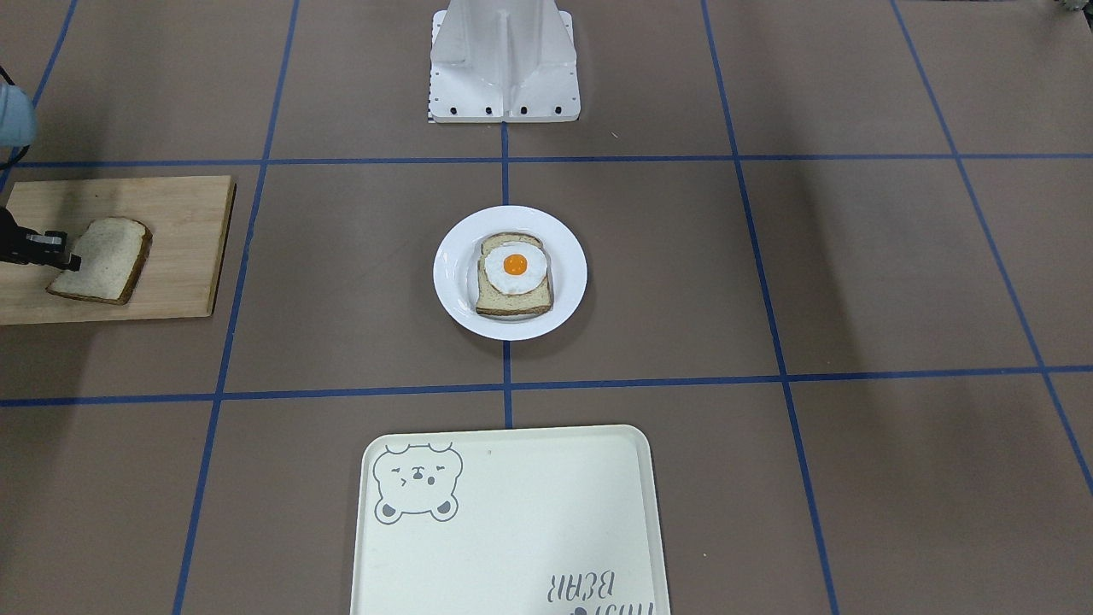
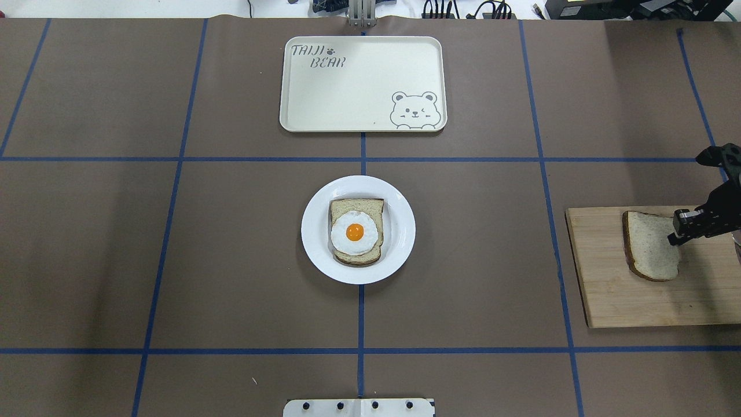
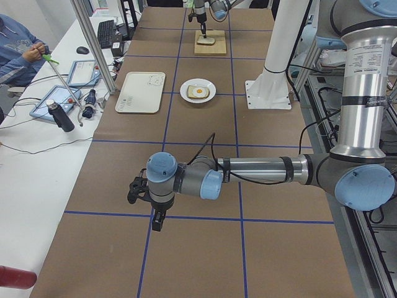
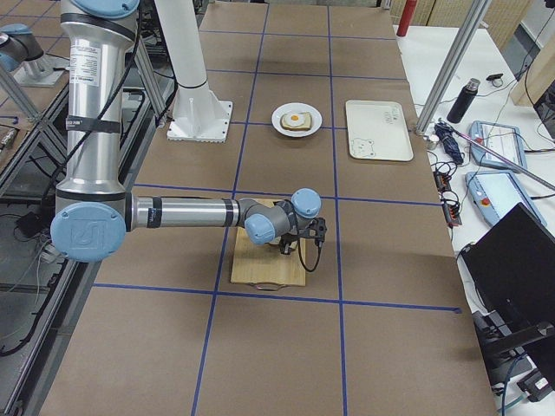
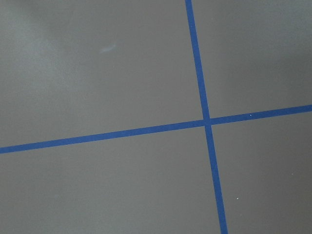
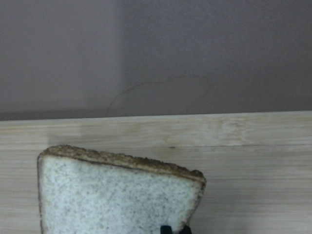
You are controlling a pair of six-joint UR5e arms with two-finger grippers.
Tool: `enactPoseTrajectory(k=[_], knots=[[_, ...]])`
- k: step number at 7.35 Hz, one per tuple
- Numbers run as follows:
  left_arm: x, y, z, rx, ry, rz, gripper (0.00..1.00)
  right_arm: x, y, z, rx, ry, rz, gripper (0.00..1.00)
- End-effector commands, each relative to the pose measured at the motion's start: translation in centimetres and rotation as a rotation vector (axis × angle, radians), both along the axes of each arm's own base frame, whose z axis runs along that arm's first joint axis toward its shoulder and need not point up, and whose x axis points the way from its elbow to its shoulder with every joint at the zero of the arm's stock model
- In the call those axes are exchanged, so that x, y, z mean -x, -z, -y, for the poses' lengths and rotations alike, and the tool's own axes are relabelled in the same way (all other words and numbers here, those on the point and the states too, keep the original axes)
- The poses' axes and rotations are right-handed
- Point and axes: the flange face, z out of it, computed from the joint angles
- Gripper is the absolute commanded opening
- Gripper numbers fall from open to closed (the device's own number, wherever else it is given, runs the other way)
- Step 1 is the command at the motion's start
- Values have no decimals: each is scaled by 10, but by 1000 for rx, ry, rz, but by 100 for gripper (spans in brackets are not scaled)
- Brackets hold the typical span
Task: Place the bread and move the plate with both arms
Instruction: 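Lower the right gripper onto the bread slice on the wooden board and grasp it, then lift the bread slice with the right gripper and carry it toward the plate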
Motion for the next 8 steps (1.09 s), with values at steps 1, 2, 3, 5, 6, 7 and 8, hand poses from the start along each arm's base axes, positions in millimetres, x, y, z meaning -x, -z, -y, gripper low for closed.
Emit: enactPoseTrajectory(k=[1, 2, 3, 5, 6, 7, 8], knots=[[0, 2, 0, -3, 0, 0, 99, -15, 18, 7, -4, -24, 56, 0], [0, 1, 0, -1, 1, 0, 99, -26, 42, 13, -16, -37, 113, 0], [0, 2, 0, -2, 0, -2, 99, -22, 73, 20, -56, -30, 152, 0], [0, 1, -1, 0, -1, -3, 99, -2, 154, 67, -72, -32, 252, 0], [-3, 3, -1, 0, -7, -41, 99, 10, 206, 92, -79, -48, 291, 0], [-5, 2, -2, 4, -12, -65, 99, 25, 266, 115, -53, -69, 325, 0], [-6, 3, -2, 3, -13, -65, 99, 67, 322, 121, -16, -57, 346, 0]])
